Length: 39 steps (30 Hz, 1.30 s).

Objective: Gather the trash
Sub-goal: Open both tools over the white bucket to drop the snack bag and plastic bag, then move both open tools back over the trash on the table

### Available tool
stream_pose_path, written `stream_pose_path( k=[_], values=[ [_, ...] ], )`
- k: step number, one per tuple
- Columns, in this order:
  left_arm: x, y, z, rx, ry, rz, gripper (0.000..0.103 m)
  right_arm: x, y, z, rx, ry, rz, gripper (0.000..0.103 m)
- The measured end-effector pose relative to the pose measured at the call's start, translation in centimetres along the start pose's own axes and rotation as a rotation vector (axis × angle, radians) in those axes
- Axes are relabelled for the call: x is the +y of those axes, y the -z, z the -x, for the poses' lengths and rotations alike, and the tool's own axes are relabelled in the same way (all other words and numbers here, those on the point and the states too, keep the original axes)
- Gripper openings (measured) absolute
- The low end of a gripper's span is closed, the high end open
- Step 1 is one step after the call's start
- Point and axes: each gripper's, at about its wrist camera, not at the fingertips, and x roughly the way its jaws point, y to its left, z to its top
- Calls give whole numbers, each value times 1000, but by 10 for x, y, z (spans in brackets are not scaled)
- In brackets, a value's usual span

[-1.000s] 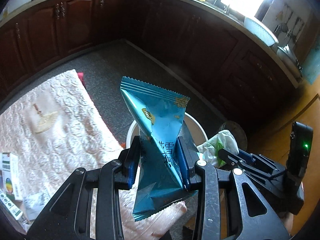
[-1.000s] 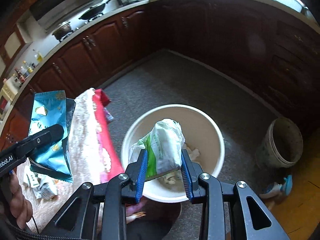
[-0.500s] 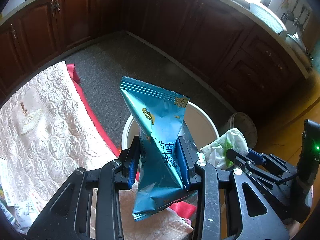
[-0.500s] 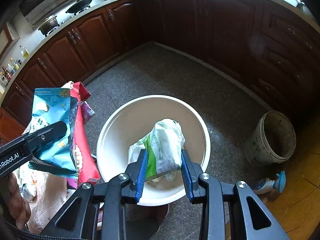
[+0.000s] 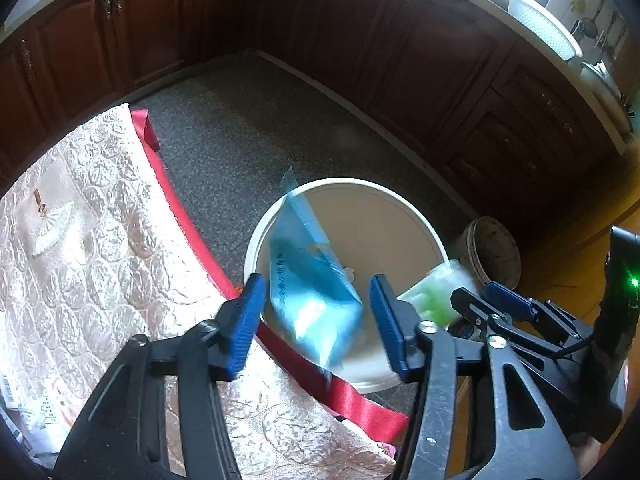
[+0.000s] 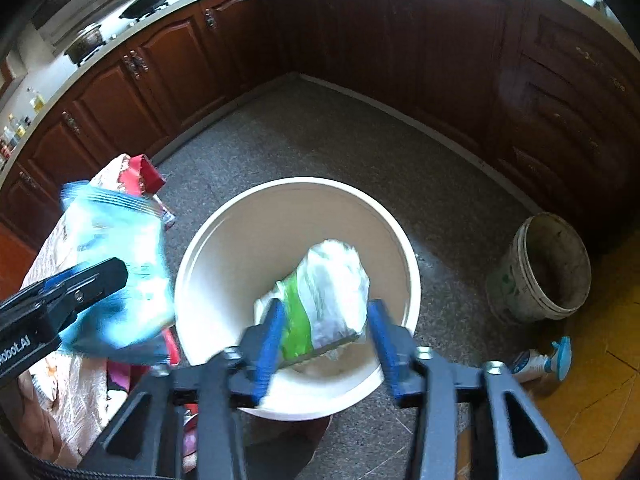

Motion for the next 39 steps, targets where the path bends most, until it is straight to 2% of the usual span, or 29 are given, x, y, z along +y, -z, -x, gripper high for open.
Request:
stream_pose_path(
  k=[2, 10, 17, 20, 22, 29, 35, 39],
  values=[
    [1, 0, 1, 2, 9, 10, 60, -1, 2, -1, 4, 4, 0, 47],
    [1, 8, 16, -1, 7, 26, 61, -1, 9, 4, -2, -5, -6, 48],
    [8, 14, 43, -16, 7, 46, 61, 8, 12, 18, -22, -2, 13, 49],
    [13, 17, 64, -44, -2, 52, 61, 16, 13, 28, -43, 9, 32, 58],
    [15, 20, 74, -59, -6, 57, 61, 25, 15, 36, -60, 12, 52, 60],
    [50, 36, 124, -115, -43, 97, 61, 63, 19, 62, -86, -36, 115, 61],
    [98, 57, 164, -141, -103, 156, 61, 113, 26, 77, -97, -106, 210, 68],
    [135, 74, 185, -144, -140, 203, 61, 152, 36, 78, -75, -163, 283, 71]
  ],
)
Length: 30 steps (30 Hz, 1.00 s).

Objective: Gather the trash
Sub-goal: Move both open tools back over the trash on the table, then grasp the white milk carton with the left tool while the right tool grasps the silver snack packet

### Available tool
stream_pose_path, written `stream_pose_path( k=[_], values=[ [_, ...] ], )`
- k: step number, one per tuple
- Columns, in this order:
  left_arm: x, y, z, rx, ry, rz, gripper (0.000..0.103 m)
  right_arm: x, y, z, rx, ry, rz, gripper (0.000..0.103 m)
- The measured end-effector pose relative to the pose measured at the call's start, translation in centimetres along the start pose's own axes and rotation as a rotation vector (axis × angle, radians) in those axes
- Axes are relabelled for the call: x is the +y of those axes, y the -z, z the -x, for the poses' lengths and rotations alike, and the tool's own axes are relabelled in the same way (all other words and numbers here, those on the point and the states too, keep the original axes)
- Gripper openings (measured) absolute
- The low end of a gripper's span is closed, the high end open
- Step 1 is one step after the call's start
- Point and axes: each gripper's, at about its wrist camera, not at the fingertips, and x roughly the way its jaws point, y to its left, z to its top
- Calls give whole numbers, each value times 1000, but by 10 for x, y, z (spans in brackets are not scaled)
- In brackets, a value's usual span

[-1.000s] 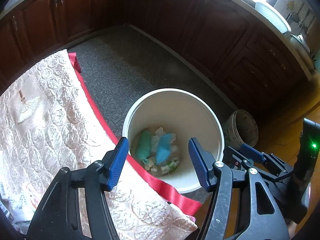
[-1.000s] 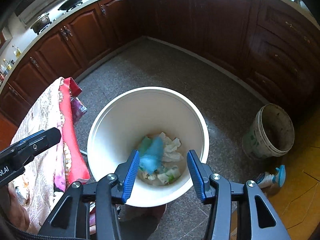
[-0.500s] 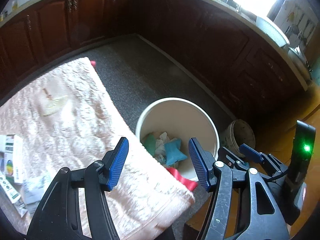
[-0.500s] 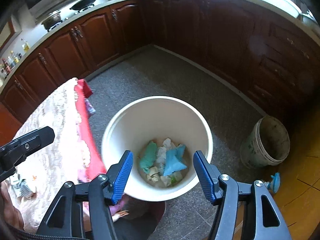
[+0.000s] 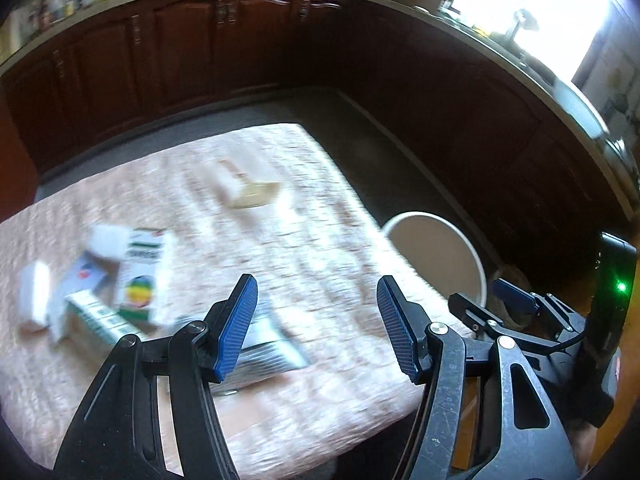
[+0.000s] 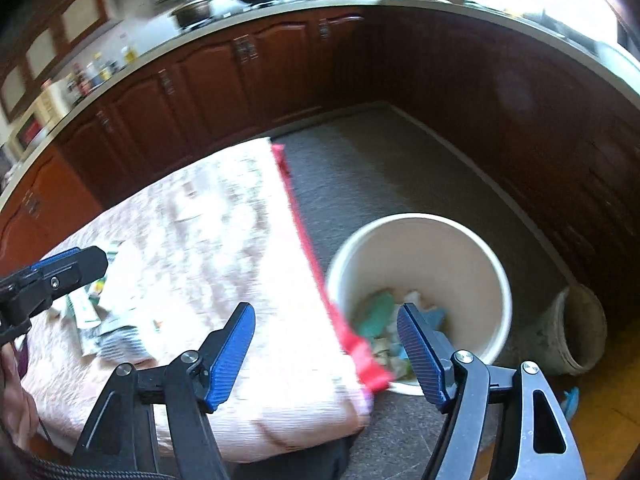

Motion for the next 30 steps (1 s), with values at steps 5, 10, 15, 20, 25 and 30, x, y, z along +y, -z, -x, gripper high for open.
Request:
stream_pose_path(
  k=[5, 10, 15, 20, 25, 30],
  values=[
    [51, 15, 15, 11, -58, 56, 61, 38, 3, -10, 37, -86, 50, 71],
    [104, 32, 21, 42, -138, 133, 62, 81, 10, -24, 85, -146, 142, 75],
    [148, 44, 19, 78, -198, 223, 62, 123, 19, -44, 158, -196, 218, 76],
    [168, 49, 8, 117, -228, 284, 62, 142, 24, -60, 200, -200, 239, 76],
    [181, 52, -7, 146, -222, 369, 62, 151, 23, -69, 221, -200, 256, 76],
    [190, 54, -23, 138, -203, 488, 65, 148, 19, -73, 227, -206, 249, 77]
  ],
)
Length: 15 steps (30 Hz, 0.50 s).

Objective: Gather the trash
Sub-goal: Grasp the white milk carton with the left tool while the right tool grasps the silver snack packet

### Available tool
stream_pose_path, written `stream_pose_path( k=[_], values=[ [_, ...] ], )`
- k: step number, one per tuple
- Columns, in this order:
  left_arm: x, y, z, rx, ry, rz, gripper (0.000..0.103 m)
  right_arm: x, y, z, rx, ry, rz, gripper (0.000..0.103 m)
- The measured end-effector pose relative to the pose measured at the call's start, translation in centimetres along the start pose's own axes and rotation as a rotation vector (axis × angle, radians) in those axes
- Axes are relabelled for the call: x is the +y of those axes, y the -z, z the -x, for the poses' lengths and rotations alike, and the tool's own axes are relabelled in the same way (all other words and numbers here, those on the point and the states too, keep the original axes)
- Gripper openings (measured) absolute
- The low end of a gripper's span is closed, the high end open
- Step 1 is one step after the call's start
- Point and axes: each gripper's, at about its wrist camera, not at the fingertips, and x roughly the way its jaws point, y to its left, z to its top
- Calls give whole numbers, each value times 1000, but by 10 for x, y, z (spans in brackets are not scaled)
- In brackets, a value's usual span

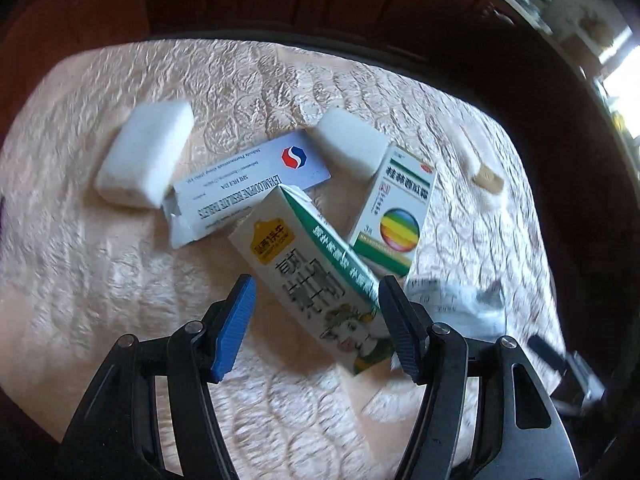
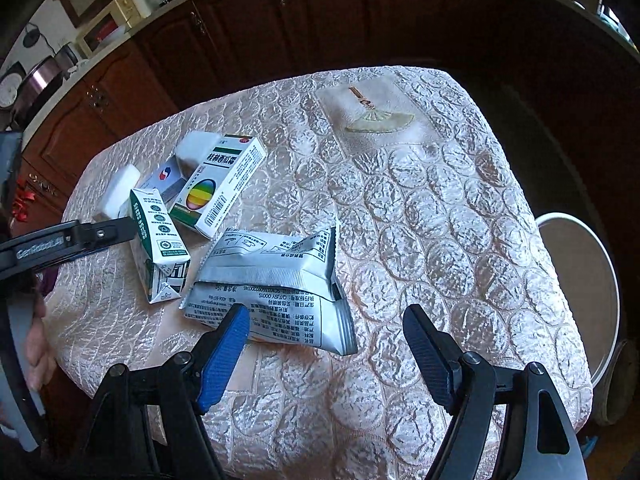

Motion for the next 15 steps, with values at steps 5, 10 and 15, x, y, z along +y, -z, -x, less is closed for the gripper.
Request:
stream_pose_path(
  k=[5, 10, 15],
  values=[
    [-6, -2, -16, -9, 17, 55, 68, -4, 0, 0, 0, 3, -3, 77],
    [-12, 0, -29, 11, 15, 31, 67, -10, 0, 1, -1, -1, -17, 77],
    [-10, 2, -23, 41, 27, -45, 62, -11, 0, -1, 8, -11, -20, 77]
  ],
)
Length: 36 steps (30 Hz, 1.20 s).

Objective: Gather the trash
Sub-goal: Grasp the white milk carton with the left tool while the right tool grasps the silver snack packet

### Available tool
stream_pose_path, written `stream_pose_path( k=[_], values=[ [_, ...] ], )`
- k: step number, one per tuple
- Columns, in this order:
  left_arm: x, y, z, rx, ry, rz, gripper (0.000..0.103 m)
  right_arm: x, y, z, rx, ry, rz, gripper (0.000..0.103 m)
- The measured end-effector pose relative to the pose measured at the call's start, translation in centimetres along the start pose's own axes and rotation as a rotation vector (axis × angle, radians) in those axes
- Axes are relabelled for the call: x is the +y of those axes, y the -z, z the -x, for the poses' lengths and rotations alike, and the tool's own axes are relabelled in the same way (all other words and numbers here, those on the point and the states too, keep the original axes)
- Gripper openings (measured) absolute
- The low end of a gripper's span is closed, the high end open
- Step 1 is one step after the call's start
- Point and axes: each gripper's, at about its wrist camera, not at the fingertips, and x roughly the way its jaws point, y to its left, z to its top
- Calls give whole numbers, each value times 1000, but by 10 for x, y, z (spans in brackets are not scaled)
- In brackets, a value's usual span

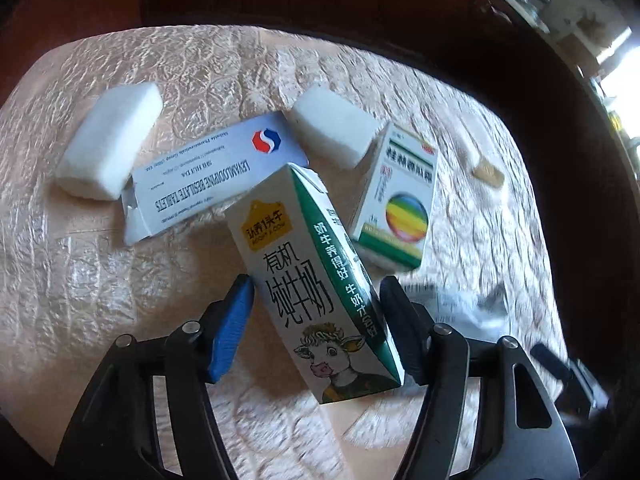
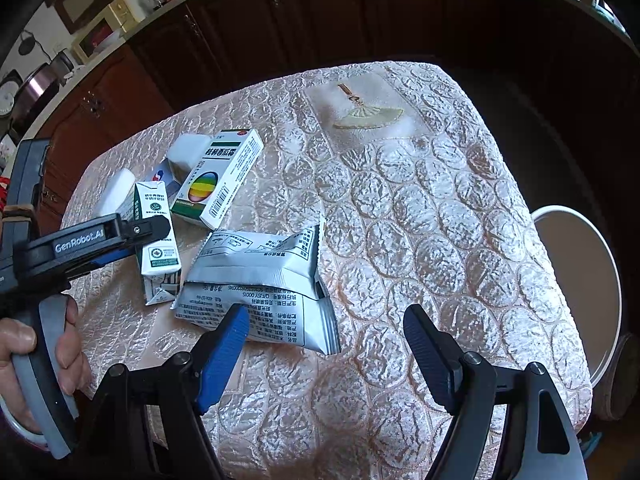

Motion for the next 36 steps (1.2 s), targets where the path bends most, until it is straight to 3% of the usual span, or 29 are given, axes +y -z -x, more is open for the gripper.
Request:
stream_pose_path(
  k=[5, 8, 15, 23, 27, 30, 36],
  values=[
    [-2, 4, 16, 78, -73, -210, 61, 3, 3, -3, 30, -20, 18, 77],
    [1, 8, 23, 58, -135, -291, 61, 5, 6, -5, 59, 0, 47, 77],
    [8, 19, 10, 48, -164, -304, 61, -1, 4, -19, 117, 140, 114, 77],
    [8, 11, 6, 52, -132, -254, 61, -9, -49, -46, 26, 276, 83, 77],
    [11, 8, 4, 67, -112, -223, 61, -21, -75, -58, 2, 244, -32, 77],
    [10, 8, 2, 62, -106, -224, 61, -26, -70, -44, -7, 139, -126, 77],
    [10, 8, 1, 44, -98, -216, 61, -7, -59, -18, -35, 38, -161, 80]
  ],
)
